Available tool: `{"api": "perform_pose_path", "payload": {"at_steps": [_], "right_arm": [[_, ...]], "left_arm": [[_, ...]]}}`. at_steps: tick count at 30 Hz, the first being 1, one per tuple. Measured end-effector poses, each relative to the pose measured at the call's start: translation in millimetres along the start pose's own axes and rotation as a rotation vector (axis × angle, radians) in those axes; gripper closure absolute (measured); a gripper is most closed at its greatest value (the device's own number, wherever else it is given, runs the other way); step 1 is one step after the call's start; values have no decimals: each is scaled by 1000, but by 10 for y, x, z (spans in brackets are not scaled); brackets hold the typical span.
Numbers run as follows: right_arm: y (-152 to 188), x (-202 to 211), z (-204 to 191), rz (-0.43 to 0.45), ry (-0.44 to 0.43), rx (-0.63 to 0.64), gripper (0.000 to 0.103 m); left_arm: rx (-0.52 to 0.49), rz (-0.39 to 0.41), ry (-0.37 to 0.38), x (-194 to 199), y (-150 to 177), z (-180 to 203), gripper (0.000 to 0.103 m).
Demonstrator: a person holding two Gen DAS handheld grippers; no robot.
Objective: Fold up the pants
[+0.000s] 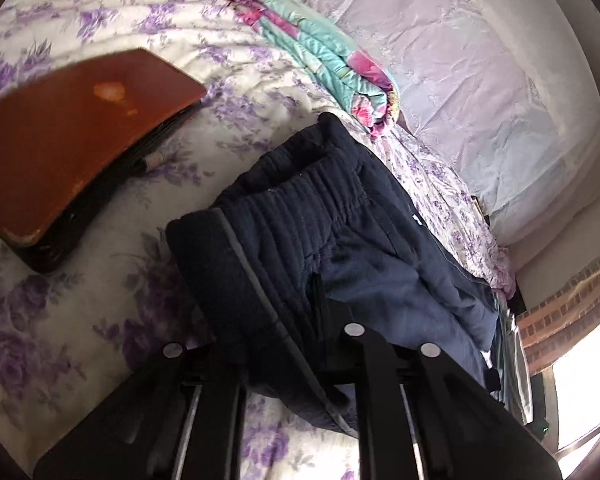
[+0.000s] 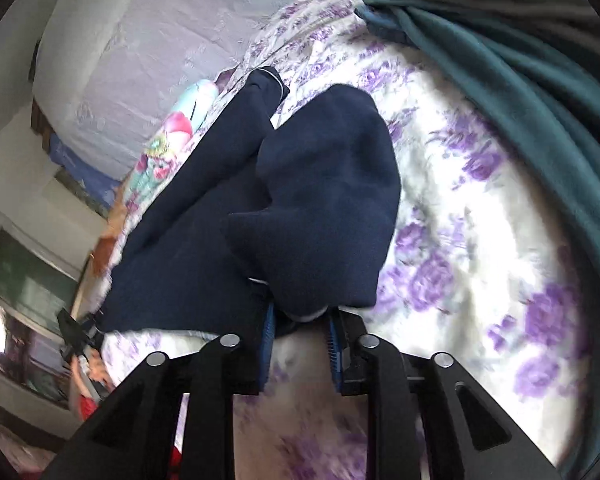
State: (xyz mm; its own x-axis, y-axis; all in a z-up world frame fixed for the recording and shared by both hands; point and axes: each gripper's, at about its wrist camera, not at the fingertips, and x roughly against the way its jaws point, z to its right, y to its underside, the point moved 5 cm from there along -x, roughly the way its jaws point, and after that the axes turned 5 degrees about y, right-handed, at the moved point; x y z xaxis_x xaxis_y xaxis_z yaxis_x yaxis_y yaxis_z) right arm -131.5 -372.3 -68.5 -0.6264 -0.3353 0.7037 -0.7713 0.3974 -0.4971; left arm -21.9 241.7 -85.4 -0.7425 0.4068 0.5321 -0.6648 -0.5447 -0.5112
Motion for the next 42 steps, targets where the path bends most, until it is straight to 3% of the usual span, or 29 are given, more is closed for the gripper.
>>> {"api": "perform_pose_path", "payload": {"at_steps": [1, 3, 4, 6, 10, 15, 17, 19, 20, 22, 24, 26, 28, 31, 33, 36, 39, 40, 41, 42], "right_arm": [[18, 105, 1, 17, 39, 28, 69], [7, 315, 16, 76, 165, 86, 48], [-4, 392, 32, 100, 221, 109, 46], [14, 636, 9, 181, 342, 176, 46], [69, 710, -356, 257, 400, 355, 46], [178, 115, -938, 268, 557, 703, 48], [149, -108, -961, 244, 617, 754, 48], [75, -196, -819, 230, 687, 748, 60], [37, -175, -731, 211, 664, 712, 74], [-104, -25, -537, 204, 569, 564, 77], [-374, 358, -58, 239, 502, 308, 79], [-572, 688, 515, 288, 555, 76, 78], [-627, 1034, 830, 340, 603, -44, 78], [-591, 1245, 597, 439, 692, 73, 67], [-575, 1085, 248, 434, 647, 213, 64], [-516, 484, -149, 274, 505, 363, 59], [-486, -219, 12, 67, 528, 386, 53], [-494, -268, 59, 89, 516, 375, 52], [-495, -245, 57, 95, 512, 372, 51], [-497, -228, 47, 87, 506, 371, 45]], "left_arm": [[-18, -2, -16, 21, 16, 25, 88], [-61, -13, -41, 63, 52, 89, 87], [-89, -21, -60, 90, 81, 128, 87], [-144, -26, -99, 142, 143, 200, 86], [-205, -28, -156, 202, 241, 271, 84], [-250, -52, -195, 185, 139, 290, 81], [-285, -51, -223, 166, 85, 320, 81], [-316, -43, -243, 145, 22, 353, 81], [-325, -43, -251, 139, 12, 355, 81], [-326, -62, -256, 136, 48, 326, 80], [-329, -87, -246, 133, 109, 285, 80], [-346, -97, -224, 151, 165, 259, 79], [-354, -100, -199, 179, 190, 275, 79], [-357, -109, -203, 153, 172, 292, 76], [-357, -109, -203, 128, 173, 304, 73], [-377, -112, -195, 137, 200, 309, 72], [-368, -126, -160, 163, 205, 290, 71], [-347, -136, -136, 178, 193, 272, 70], [-329, -141, -126, 196, 183, 260, 66], [-316, -131, -142, 232, 157, 231, 39]]}}
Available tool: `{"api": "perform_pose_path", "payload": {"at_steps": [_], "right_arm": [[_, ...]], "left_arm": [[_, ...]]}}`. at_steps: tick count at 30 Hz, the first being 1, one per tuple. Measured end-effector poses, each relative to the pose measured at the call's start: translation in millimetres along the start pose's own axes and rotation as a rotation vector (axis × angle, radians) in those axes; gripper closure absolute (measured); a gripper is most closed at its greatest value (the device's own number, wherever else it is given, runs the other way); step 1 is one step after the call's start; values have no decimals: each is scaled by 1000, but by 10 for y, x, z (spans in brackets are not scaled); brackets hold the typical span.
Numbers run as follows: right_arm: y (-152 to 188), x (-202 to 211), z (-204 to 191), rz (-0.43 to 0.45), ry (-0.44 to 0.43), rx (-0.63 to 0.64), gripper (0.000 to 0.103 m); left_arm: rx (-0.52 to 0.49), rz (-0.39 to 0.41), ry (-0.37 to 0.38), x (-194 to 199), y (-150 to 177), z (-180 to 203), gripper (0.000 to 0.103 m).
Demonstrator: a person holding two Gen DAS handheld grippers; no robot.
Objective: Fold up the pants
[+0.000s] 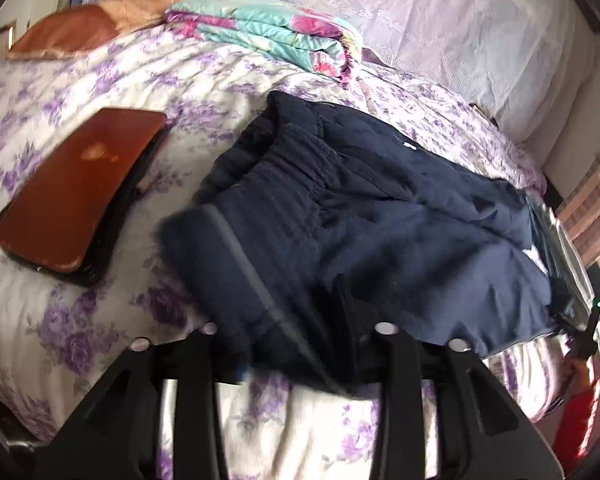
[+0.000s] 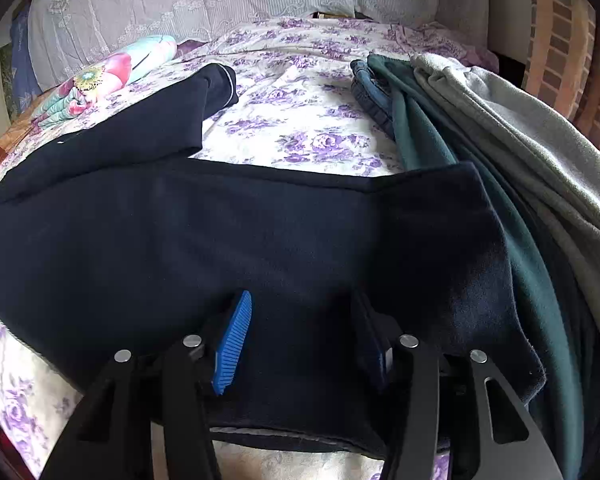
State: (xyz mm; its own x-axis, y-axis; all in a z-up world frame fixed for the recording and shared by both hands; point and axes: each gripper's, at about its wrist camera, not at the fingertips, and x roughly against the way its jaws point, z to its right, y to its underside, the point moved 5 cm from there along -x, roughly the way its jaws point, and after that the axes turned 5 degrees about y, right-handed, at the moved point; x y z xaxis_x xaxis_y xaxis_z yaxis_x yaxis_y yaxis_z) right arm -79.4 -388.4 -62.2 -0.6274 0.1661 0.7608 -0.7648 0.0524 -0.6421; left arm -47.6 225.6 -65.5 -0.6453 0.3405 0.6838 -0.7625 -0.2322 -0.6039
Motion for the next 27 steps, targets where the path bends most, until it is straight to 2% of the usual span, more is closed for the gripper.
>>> {"api": "perform_pose_path", "payload": {"at_steps": [1, 2, 3, 5, 8, 11, 14, 17, 19, 21, 22, 24, 25, 26, 27], "right_arm": [[6, 16, 4, 4, -15, 2, 40], [-1, 49, -26, 6, -21, 8, 37], [-24, 15, -31, 8, -20, 14, 37], [-61, 4, -68, 7, -12, 21, 37], [-151, 93, -56, 33, -33, -19, 37], [-369, 216, -83, 74, -129, -83, 37], [-654, 184, -157, 74, -220, -129, 37], [-927, 9, -231, 44, -284, -176, 37], [-1097, -173, -266, 12, -323, -235, 37], [-1227, -311, -282, 0, -342, -285, 37], [-1292, -385, -278, -1, -343, -310, 37], [-1460, -593, -185, 3, -256, -387, 37], [-1504, -676, -136, -2, -217, -425, 37], [-1553, -823, -127, -24, -182, -471, 38], [-1590, -937, -204, -53, -184, -471, 39]], "left_arm": [[15, 43, -55, 102, -31, -71, 11], [29, 104, -100, 226, -67, -138, 5], [55, 185, -146, 398, -117, -250, 5], [113, 203, -183, 504, -177, -418, 5], [172, 182, -109, 492, -315, -484, 5], [113, 198, -62, 402, -577, -199, 5], [26, 195, 8, 164, -873, 284, 5], [-13, 165, 46, -195, -1040, 656, 5], [-28, 127, 36, -533, -1128, 823, 5], [-38, 65, -11, -958, -1172, 836, 5], [-35, 40, -49, -1139, -1177, 780, 5], [-13, -6, -117, -1394, -1139, 617, 5], [-25, 6, -117, -1355, -1162, 649, 5], [-37, 51, -103, -1275, -1159, 676, 5], [-32, 71, -88, -1235, -1128, 658, 5]]}}
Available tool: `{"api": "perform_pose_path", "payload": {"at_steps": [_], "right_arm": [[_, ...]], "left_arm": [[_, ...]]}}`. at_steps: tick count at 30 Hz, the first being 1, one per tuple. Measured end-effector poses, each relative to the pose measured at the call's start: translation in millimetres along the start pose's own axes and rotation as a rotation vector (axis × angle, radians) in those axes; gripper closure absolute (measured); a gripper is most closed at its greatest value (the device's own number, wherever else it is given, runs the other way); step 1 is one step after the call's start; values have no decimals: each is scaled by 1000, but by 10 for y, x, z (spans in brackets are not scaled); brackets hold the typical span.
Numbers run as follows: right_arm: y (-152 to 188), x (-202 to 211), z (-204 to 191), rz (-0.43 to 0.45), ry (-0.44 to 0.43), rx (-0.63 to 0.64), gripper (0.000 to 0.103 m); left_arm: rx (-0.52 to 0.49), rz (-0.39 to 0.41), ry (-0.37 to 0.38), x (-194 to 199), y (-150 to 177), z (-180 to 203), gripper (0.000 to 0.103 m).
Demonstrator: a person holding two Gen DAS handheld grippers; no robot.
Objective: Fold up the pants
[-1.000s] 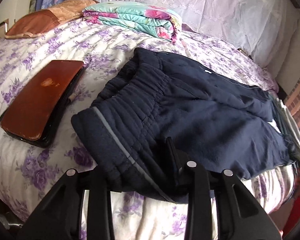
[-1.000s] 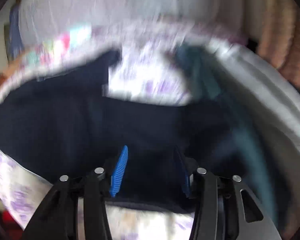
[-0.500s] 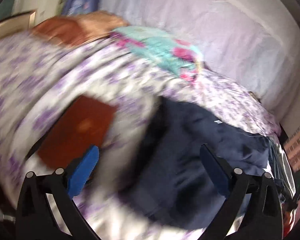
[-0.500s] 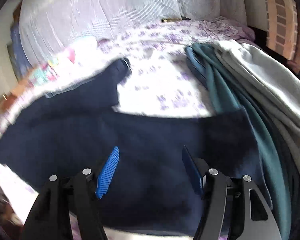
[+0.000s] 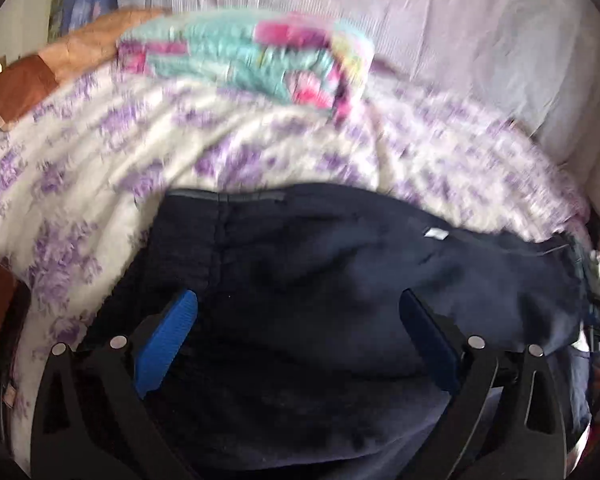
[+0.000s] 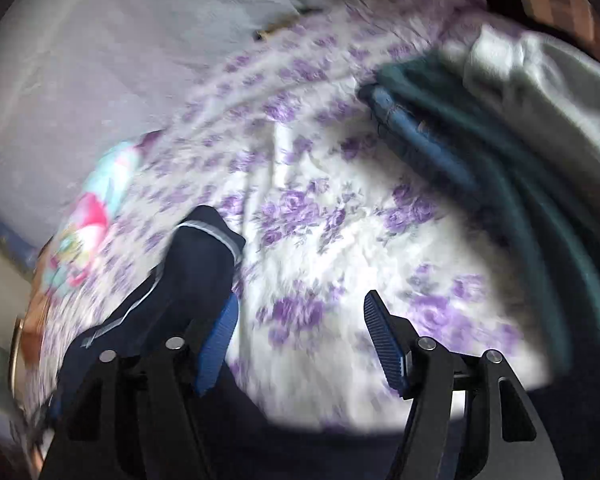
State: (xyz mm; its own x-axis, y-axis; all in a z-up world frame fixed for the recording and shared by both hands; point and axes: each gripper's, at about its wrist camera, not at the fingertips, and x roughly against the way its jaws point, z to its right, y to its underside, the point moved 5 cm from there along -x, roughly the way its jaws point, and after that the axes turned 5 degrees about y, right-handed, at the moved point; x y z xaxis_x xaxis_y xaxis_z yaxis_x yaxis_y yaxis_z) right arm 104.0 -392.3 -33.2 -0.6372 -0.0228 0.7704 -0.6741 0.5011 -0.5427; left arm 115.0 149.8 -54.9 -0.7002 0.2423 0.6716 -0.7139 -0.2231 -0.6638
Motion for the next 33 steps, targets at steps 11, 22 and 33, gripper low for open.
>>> {"api": "perform_pose_path", "payload": {"at_steps": [11, 22, 33], "right_arm": [[1041, 350, -2185, -92, -511, 729, 64], [361, -390, -1582, -259, -505, 241, 32], [765, 275, -2022, -157, -534, 443, 34]], "left_arm": [[55, 12, 53, -3, -39, -64, 5], [60, 15, 55, 6, -42, -70, 5], [68, 18, 64, 19, -59, -84, 5]]}}
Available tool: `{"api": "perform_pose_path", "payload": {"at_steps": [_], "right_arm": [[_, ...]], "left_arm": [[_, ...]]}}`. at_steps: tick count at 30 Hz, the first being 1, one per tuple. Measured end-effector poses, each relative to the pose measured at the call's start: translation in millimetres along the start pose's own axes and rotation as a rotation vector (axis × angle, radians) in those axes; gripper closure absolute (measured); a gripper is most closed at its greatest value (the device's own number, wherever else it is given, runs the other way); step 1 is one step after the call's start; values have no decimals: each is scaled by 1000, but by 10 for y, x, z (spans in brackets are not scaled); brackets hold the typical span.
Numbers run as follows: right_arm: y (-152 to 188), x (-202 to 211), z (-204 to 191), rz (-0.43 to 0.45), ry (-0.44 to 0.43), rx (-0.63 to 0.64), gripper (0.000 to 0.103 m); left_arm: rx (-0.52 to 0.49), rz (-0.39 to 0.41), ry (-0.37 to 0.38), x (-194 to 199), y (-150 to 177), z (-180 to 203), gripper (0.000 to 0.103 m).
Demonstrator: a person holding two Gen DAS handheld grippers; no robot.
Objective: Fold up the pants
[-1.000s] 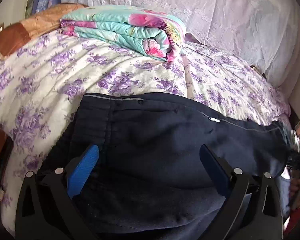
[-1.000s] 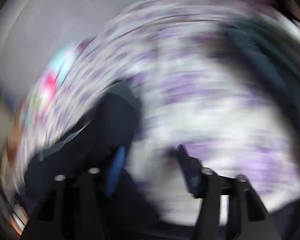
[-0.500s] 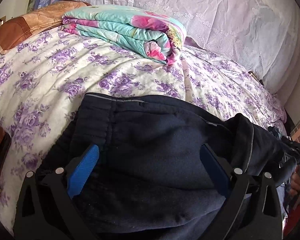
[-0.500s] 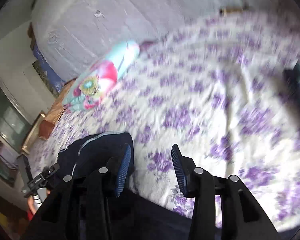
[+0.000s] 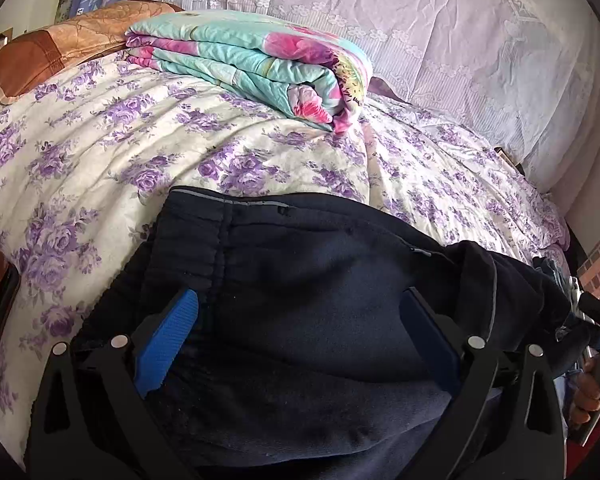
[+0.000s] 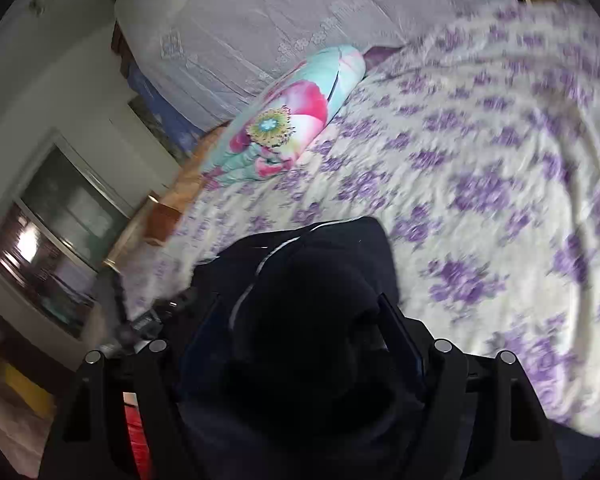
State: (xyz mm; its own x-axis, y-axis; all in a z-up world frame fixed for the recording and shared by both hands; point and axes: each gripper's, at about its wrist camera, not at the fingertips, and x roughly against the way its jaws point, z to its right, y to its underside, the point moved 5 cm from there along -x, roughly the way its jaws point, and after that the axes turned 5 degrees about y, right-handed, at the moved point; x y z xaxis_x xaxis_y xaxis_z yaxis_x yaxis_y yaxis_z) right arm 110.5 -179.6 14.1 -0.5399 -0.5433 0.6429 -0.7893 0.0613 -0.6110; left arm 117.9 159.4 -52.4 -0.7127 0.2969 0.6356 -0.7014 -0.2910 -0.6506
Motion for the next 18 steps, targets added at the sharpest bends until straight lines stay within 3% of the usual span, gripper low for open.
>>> {"api": "perform_pose_path", "payload": {"at_steps": [1, 3, 4, 6, 10, 11, 12, 13, 14, 15, 16, 18], "right_arm": [[7, -51, -35, -14, 59, 36, 48], [18, -218, 9, -65, 89, 35, 97], [-2, -292, 65, -71, 85, 1, 97], [-108, -173, 182, 10, 114, -41, 98], [-294, 741, 692, 253, 248, -130, 98], [-284, 1079, 970, 328, 395, -146, 98], [-212, 1396, 1303, 375, 618, -140, 96], [-104, 1551, 1596, 357, 760, -144, 90], [9, 1608, 1832, 311, 827, -171, 58], [241, 1695, 2185, 224, 923, -247, 44], [362, 1747, 2326, 196, 954, -279, 44], [670, 1915, 2558, 196, 907, -329, 44]], "left_arm": [[1, 1, 2, 1, 0, -1, 5], [6, 4, 9, 4, -3, 1, 5], [7, 5, 11, 3, -2, 2, 5], [13, 7, 20, 6, -2, -5, 5], [15, 9, 23, 3, -1, -13, 5], [13, 7, 19, -4, -2, -10, 5], [11, 6, 17, -1, 2, -13, 5], [8, 6, 15, 0, 6, -13, 5], [1, 4, 9, -5, 9, -4, 5], [-4, 0, -3, -12, 12, -1, 5], [-8, -2, -7, -20, 15, 1, 5], [-14, -6, -17, -29, 16, 6, 5]]}}
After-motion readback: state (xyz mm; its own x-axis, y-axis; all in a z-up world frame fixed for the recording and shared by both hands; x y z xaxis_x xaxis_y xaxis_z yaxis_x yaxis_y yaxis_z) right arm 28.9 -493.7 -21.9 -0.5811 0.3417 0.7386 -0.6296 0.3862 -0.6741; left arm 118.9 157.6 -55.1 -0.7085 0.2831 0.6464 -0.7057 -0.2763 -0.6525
